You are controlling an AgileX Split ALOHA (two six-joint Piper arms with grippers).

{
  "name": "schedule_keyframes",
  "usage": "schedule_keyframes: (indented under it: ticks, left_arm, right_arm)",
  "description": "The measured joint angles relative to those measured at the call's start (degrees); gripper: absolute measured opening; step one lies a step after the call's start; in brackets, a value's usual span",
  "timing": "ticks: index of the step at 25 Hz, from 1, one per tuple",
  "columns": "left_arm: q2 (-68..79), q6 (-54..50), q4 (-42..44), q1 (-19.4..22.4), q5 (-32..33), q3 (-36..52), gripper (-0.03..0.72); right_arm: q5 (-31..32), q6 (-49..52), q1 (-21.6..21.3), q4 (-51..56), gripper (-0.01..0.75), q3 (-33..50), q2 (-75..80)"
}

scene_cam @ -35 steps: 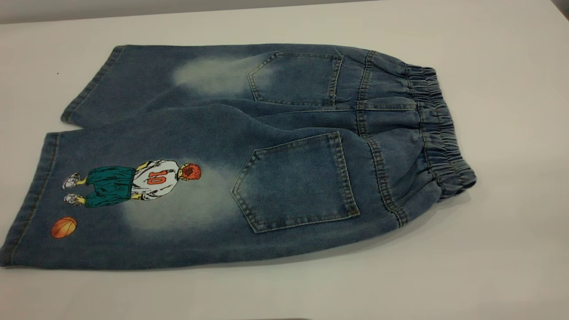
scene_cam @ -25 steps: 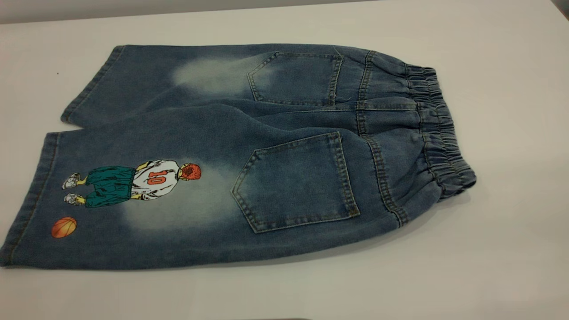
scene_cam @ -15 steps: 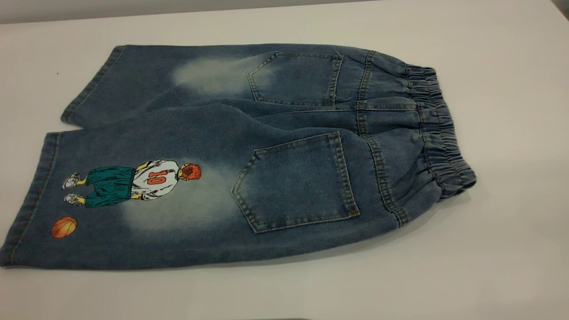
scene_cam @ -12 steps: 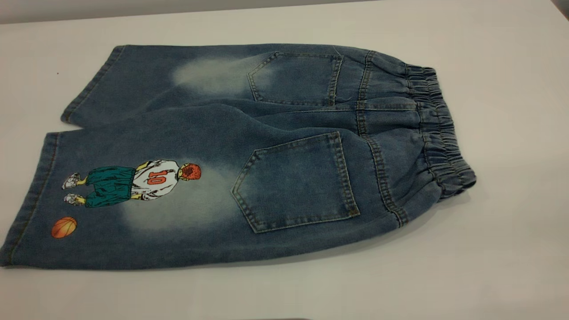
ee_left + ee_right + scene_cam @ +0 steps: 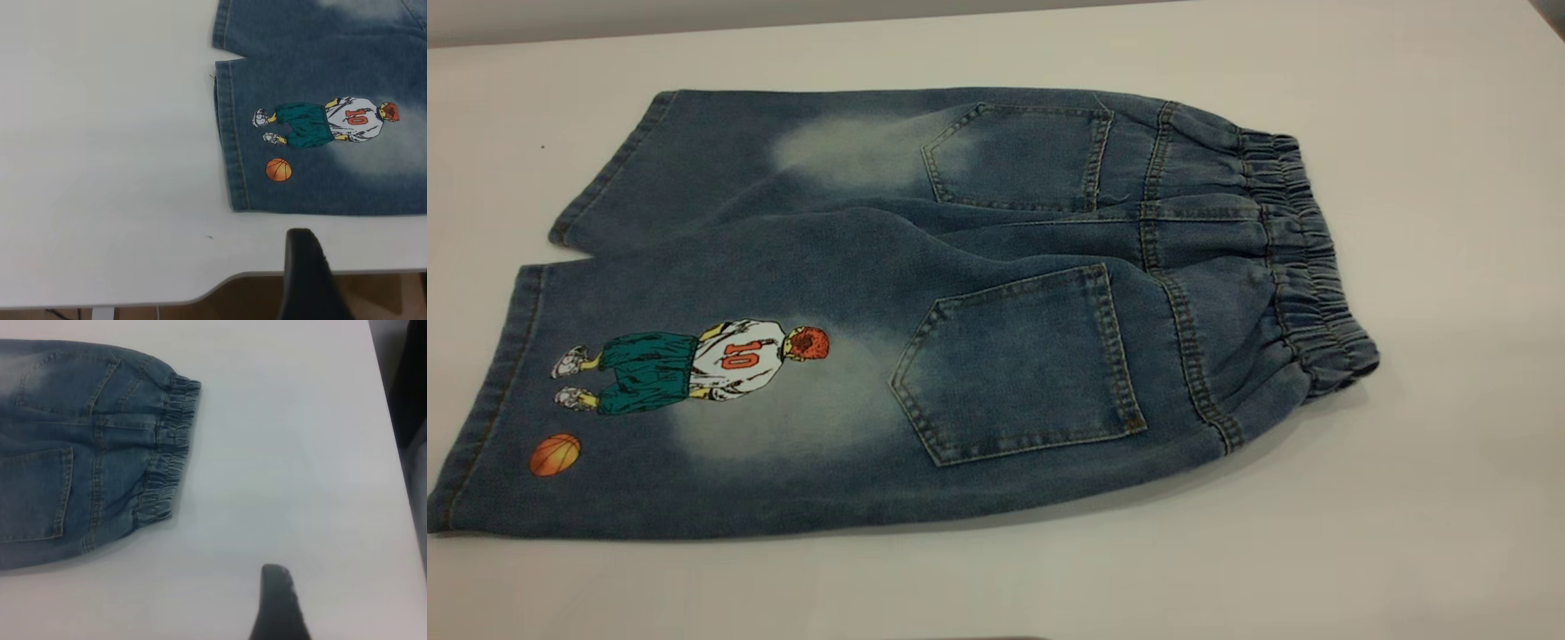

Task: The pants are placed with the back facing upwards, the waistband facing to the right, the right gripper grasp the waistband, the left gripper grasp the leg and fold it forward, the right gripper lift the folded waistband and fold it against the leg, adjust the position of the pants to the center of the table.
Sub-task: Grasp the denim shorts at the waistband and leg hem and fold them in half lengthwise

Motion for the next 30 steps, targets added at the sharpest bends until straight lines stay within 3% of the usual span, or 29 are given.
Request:
schedule_keyframes:
  ticks: [7,12,16,20,25,30]
  left_arm:
    - [0.0,-0.6,-0.3,0.0,0.0,0.0,0.370]
    - [0.0,-1.0,-5.3,0.0,-1.2,0.0,0.370]
    - [3.9,-0.8,-6.0,0.0,-2.1,-0.8,0.370]
    - [14.9,3.1,-6.4,0.0,-7.9,-3.8,0.370]
    - [30.4,11.3,-6.8,0.0,-15.9,-8.9,0.376]
    - [45.9,18.3,-9.3,0.0,-21.9,-11.9,0.459]
  right_arm:
    - [-1.1,0.0,0.0,2.0,0.418,0.0,0.0]
    - [-2.8,0.1,0.0,7.9,0.418,0.0,1.6]
    - [-8.2,0.3,0.0,13.6,0.420,0.0,7.6]
    - [-13.8,0.2,0.0,17.1,0.463,0.0,18.0]
    - [-17.6,-1.6,0.0,20.2,0.582,0.0,33.2]
    - [-24.5,-8.4,0.0,22.6,0.624,0.0,47.9]
